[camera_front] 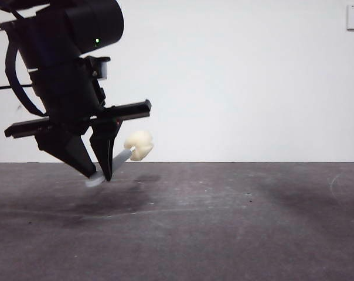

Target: Pick up the cup brush,pick up the cup,insert the brush into the cup,clean the cup,put the cup brush back,put the cup back to the fixed position on the table

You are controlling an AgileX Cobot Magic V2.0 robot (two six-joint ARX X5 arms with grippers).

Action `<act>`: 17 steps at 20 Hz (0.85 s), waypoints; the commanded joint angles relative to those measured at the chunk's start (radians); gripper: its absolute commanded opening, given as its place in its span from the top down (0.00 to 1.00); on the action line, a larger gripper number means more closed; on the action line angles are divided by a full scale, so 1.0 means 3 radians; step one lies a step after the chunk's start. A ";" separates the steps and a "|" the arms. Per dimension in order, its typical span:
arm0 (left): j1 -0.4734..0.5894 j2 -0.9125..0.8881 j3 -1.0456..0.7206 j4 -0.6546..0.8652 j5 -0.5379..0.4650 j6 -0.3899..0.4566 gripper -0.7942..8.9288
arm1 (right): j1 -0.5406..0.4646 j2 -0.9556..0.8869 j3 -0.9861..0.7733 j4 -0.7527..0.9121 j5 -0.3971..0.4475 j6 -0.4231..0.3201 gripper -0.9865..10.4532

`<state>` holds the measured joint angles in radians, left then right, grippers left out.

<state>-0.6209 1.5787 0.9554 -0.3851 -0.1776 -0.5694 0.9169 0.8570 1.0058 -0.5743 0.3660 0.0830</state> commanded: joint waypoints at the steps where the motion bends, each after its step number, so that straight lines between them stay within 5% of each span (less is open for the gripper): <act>1: -0.0008 0.0139 -0.0019 0.0050 -0.0015 0.0017 0.93 | 0.0001 -0.0005 0.0003 0.0055 -0.0004 0.0023 0.93; 13: -0.0028 0.0437 -0.0019 0.0071 0.0000 0.0074 0.91 | 0.0001 -0.0005 0.0003 0.0014 -0.0005 0.0027 0.93; 17: -0.0025 0.0437 -0.0019 0.0060 0.0182 0.0078 0.52 | 0.0001 -0.0005 0.0003 0.0014 -0.0006 0.0050 0.93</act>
<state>-0.6266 1.6997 0.9558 -0.3645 -0.1375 -0.5579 0.9169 0.8570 1.0058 -0.5789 0.3660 0.0837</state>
